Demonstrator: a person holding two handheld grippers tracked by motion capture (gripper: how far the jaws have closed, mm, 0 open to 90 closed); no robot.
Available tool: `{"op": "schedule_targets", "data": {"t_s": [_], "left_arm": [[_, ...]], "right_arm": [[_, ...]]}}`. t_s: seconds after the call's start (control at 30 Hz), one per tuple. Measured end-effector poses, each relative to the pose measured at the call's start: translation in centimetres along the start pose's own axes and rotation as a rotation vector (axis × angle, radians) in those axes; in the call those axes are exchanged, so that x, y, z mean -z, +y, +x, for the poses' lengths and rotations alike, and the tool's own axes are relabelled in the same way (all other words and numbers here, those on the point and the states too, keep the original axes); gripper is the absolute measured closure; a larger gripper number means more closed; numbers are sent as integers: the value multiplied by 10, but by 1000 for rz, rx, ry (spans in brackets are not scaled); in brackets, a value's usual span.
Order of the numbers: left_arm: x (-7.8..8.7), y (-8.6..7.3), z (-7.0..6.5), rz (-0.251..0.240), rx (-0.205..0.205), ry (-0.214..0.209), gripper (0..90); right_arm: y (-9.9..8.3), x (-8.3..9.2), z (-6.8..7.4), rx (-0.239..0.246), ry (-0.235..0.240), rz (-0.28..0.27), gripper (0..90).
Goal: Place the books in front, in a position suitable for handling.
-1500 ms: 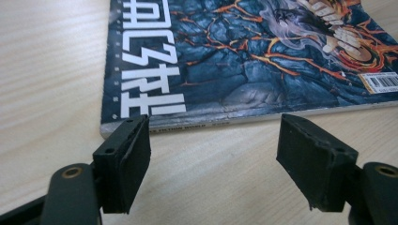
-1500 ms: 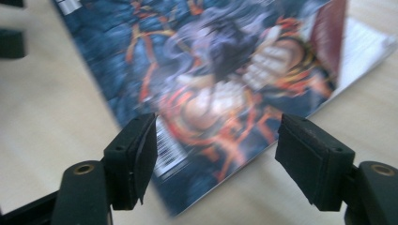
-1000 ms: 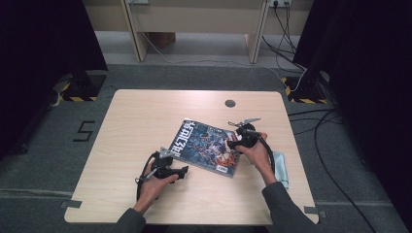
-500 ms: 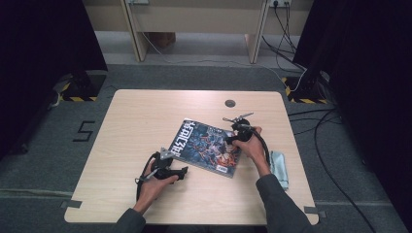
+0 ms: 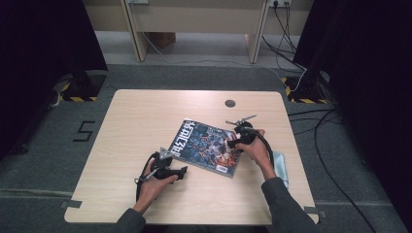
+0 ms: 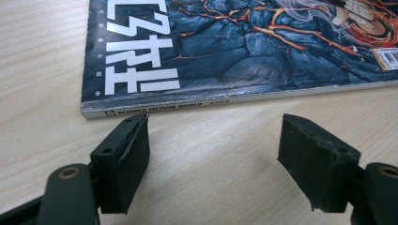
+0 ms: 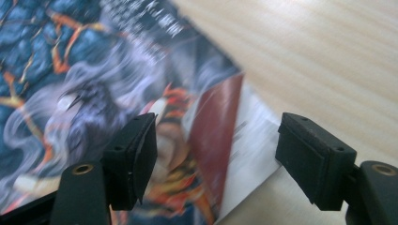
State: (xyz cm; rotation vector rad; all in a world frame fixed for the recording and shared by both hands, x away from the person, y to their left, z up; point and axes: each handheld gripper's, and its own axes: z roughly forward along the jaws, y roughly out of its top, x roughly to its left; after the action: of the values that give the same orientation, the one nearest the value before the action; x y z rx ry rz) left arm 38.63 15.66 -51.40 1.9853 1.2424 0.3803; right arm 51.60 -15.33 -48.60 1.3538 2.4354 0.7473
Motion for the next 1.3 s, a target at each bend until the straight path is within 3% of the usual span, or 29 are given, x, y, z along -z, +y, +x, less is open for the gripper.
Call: {"op": "schedule_targets", "data": {"t_s": [0.07, 0.23, 0.33, 0.43, 0.6, 0.7, 0.77, 0.93, 1.17, 1.23, 1.3], "left_arm": [[0, 0, 0, -2, 3, -2, 247], [0, 0, 0, 0, -5, 2, 246], [0, 0, 0, -1, 4, -2, 247], [0, 0, 0, -2, 9, -3, 247], [1, 0, 2, -4, 35, -16, 248], [1, 1, 3, -10, 52, -21, 248], [1, 1, 4, -7, 58, -25, 247], [1, 1, 3, -9, 69, -30, 247], [1, 1, 2, -3, 51, -26, 249], [1, 1, 2, 2, 25, -2, 241], [1, 1, 2, 4, 22, -4, 247]], "right_arm": [[5, -2, -4, -7, 5, -11, 312], [12, -8, -10, 2, -23, 9, 251], [12, -11, -15, -67, 28, 8, 316], [11, -10, -13, -33, 30, 8, 317], [-1, 3, -2, -5, 74, 79, 339], [-14, 13, 9, 23, 124, 112, 361], [-24, 19, 15, 56, 160, 111, 370], [-47, 30, 32, 78, 238, 100, 374], [-66, 40, 55, 111, 301, 78, 363], [-73, 42, 65, 118, 366, 72, 374], [-75, 43, 66, 100, 355, 46, 377]]}}
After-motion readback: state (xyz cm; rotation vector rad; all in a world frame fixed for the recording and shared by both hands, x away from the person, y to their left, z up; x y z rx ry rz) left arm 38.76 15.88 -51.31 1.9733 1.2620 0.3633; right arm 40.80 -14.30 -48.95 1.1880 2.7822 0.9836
